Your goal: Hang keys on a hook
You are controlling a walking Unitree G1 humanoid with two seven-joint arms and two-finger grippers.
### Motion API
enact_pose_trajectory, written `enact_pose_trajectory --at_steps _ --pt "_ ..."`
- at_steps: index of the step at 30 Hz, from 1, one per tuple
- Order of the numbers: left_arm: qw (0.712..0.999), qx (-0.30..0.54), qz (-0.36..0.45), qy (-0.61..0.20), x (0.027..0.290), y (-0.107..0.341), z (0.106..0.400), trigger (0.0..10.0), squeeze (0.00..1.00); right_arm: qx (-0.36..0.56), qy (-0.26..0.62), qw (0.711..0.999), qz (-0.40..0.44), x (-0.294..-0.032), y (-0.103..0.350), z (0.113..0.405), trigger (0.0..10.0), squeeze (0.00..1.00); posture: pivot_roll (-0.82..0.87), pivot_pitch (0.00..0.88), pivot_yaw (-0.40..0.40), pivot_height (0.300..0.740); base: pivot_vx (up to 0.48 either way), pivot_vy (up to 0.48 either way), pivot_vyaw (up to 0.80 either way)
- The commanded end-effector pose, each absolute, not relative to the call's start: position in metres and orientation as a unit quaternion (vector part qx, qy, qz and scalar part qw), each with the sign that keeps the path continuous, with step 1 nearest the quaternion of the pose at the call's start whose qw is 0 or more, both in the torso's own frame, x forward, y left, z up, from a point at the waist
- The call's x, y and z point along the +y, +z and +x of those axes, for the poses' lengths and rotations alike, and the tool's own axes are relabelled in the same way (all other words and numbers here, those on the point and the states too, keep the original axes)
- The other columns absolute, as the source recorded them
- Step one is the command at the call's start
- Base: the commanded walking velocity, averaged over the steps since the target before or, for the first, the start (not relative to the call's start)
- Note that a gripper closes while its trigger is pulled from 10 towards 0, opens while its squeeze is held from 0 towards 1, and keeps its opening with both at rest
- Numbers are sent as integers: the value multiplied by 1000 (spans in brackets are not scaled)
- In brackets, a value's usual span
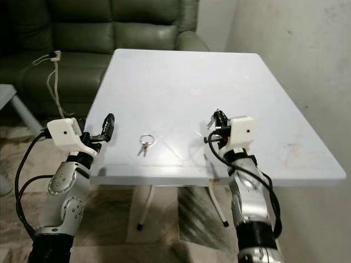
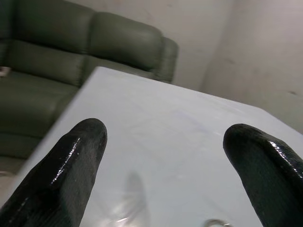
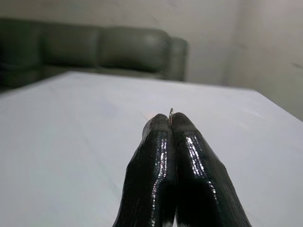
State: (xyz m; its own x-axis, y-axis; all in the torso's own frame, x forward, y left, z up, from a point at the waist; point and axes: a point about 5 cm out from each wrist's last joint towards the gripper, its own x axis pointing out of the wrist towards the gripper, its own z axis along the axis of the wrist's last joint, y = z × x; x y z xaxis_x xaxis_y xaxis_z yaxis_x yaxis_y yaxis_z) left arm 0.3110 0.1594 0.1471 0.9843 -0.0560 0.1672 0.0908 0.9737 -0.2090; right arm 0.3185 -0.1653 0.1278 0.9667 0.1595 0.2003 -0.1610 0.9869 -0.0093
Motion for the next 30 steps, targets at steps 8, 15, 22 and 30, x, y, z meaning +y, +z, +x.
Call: enact_pose_trajectory --at_steps 8,15,22,30 --pt "990 -92 -97 -40 160 150 315 10000 0 -98 73 992 -19 -162 135 318 10000 0 12 0 -50 740 0 0 -788" --pt "990 -105 -84 -40 162 156 319 10000 0 -99 69 993 -18 -164 141 322 10000 0 17 0 -51 740 0 0 -788" --pt "990 -107 -79 -38 164 156 320 10000 0 -99 72 992 -18 -160 142 323 10000 0 19 0 -46 740 0 0 -787" --pt "991 -108 -72 -37 164 155 320 10000 0 -92 75 993 -19 -160 140 322 10000 0 22 0 -47 740 0 0 -788"
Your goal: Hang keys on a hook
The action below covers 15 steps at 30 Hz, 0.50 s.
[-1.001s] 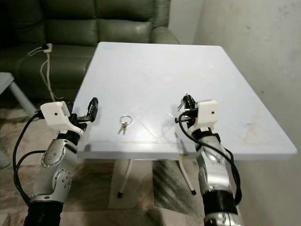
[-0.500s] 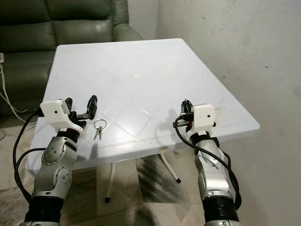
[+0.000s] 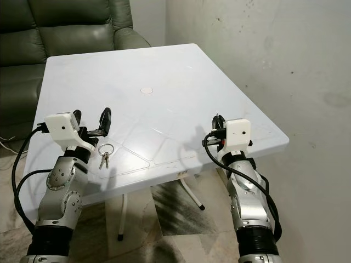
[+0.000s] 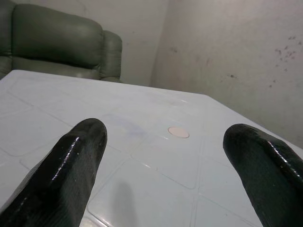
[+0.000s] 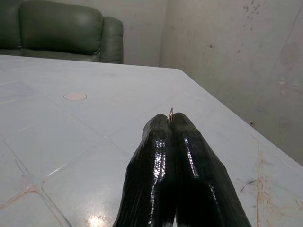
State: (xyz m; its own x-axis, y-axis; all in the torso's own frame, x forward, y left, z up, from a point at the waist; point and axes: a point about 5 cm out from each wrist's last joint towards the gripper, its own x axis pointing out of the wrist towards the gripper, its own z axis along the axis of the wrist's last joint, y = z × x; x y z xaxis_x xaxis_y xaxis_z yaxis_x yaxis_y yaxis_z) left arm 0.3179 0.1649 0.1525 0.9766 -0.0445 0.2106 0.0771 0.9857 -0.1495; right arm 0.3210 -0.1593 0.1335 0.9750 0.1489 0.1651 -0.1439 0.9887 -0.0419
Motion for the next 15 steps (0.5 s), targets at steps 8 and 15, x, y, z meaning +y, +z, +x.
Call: enact_pose_trajectory --at_steps 8,15 --pt "991 -110 -64 -35 163 154 319 10000 0 -92 80 992 -22 -159 141 322 10000 0 23 0 -52 740 0 -120 -787" --pt "990 -108 -86 -28 163 154 321 10000 0 -92 83 992 -26 -159 140 322 10000 0 21 0 -57 740 0 -69 -788"
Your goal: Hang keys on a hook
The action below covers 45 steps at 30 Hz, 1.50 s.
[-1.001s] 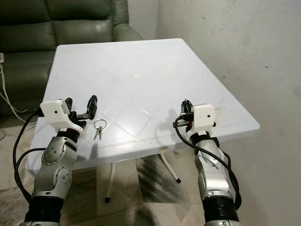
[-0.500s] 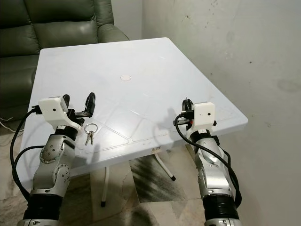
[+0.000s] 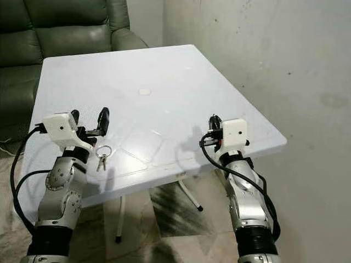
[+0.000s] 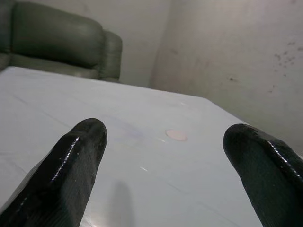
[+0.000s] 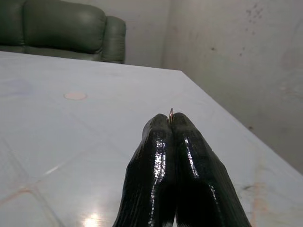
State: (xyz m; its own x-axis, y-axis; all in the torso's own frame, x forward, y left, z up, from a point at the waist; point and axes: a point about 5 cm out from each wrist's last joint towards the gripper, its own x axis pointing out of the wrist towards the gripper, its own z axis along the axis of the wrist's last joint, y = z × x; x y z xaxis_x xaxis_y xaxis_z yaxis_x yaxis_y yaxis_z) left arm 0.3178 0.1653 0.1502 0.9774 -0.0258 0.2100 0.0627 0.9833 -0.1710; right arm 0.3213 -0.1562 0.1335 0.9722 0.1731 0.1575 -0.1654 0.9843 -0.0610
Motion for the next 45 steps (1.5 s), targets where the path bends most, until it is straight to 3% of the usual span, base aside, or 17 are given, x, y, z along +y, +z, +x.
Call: enact_pose_trajectory --at_steps 1,22,32,45 --pt "990 -108 -83 -26 163 154 321 10000 0 -91 83 992 -27 -159 140 321 10000 0 21 0 -58 740 0 0 -788" --pt "992 -108 -65 -16 164 153 315 10000 0 -88 87 992 -35 -161 139 311 10000 0 17 0 -61 740 0 0 -787" --pt "992 -97 -75 -11 163 150 313 10000 0 -89 87 992 -34 -160 141 311 10000 0 21 0 -65 740 0 -480 -788" --pt "990 -105 -91 -1 162 153 309 10000 0 -91 84 992 -35 -162 145 308 10000 0 21 0 -72 740 0 0 -788"
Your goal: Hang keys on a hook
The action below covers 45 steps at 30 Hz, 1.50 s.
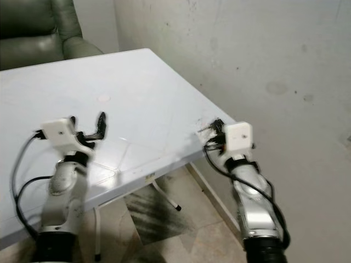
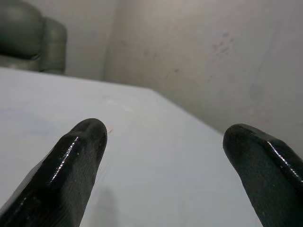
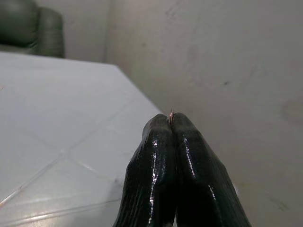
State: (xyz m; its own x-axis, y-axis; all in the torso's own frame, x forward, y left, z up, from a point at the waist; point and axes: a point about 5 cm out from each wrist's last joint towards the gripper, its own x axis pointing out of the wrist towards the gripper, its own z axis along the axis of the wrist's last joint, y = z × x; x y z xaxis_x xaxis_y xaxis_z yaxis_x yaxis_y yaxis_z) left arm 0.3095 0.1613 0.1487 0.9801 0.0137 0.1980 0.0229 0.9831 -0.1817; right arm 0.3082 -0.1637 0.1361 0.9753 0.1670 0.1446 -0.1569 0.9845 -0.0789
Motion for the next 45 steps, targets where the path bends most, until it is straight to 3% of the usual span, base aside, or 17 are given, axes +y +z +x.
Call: enact_pose_trajectory --at_steps 1,45 --pt "990 -106 -90 -1 161 153 309 10000 0 -91 84 992 -35 -163 145 308 10000 0 19 0 -72 740 0 0 -788" --pt "993 -90 -68 -15 164 151 298 10000 0 -95 74 992 -36 -166 149 304 10000 0 14 0 -57 740 0 0 -787"
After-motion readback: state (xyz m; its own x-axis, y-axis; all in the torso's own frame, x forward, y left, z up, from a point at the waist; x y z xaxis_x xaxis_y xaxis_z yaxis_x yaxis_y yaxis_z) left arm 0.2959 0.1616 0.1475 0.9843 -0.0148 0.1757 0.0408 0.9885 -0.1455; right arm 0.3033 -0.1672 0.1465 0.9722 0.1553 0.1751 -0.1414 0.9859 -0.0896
